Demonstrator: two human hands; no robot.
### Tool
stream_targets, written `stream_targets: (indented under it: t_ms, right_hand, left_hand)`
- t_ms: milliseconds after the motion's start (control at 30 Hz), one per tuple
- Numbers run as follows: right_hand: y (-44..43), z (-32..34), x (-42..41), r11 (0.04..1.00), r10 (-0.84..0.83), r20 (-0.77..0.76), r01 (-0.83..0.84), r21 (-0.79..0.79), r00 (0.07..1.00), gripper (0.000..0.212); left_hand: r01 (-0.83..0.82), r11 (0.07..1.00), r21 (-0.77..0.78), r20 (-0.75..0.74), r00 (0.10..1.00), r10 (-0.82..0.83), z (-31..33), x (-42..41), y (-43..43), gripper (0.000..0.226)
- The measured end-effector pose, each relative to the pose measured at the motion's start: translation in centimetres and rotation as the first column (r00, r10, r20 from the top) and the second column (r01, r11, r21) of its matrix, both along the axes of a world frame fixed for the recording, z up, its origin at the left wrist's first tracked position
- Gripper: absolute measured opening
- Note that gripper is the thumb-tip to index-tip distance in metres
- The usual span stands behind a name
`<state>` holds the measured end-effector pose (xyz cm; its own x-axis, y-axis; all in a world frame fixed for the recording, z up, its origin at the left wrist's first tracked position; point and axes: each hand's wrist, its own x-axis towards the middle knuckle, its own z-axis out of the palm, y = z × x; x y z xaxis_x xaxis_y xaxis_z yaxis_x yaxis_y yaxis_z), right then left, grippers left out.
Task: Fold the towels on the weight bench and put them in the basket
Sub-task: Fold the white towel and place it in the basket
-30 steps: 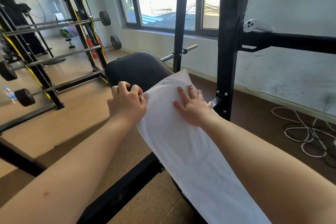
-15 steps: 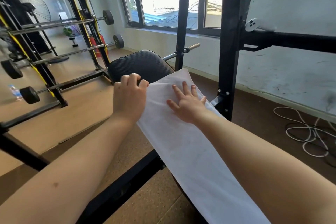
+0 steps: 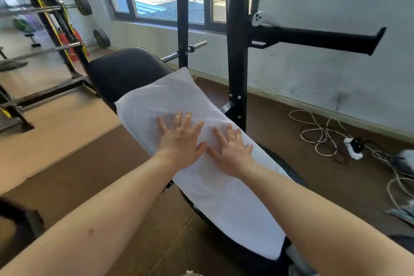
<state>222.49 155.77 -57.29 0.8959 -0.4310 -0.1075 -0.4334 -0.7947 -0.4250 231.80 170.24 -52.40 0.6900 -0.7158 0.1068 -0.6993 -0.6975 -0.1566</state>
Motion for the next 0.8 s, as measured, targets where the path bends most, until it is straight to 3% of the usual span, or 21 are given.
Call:
stream_targets:
  t_ms: [600, 800]
  right_hand:
    - [-8.1, -6.7, -18.5, 0.967, -0.175, -0.36, 0.228, 0.111, 0.916, 0.081]
    - [-8.8, -7.8, -20.1, 0.963, -0.232, -0.33, 0.264, 0.054, 0.915, 0.075]
  left_hand:
    - [0.309, 0.924, 0.224, -0.171, 0.946, -0.275, -7.2, -18.2, -3.9, 0.059]
    - [0.444, 0.872, 0.208, -0.213, 0.89, -0.403, -9.1, -21.6, -2.8, 0.043]
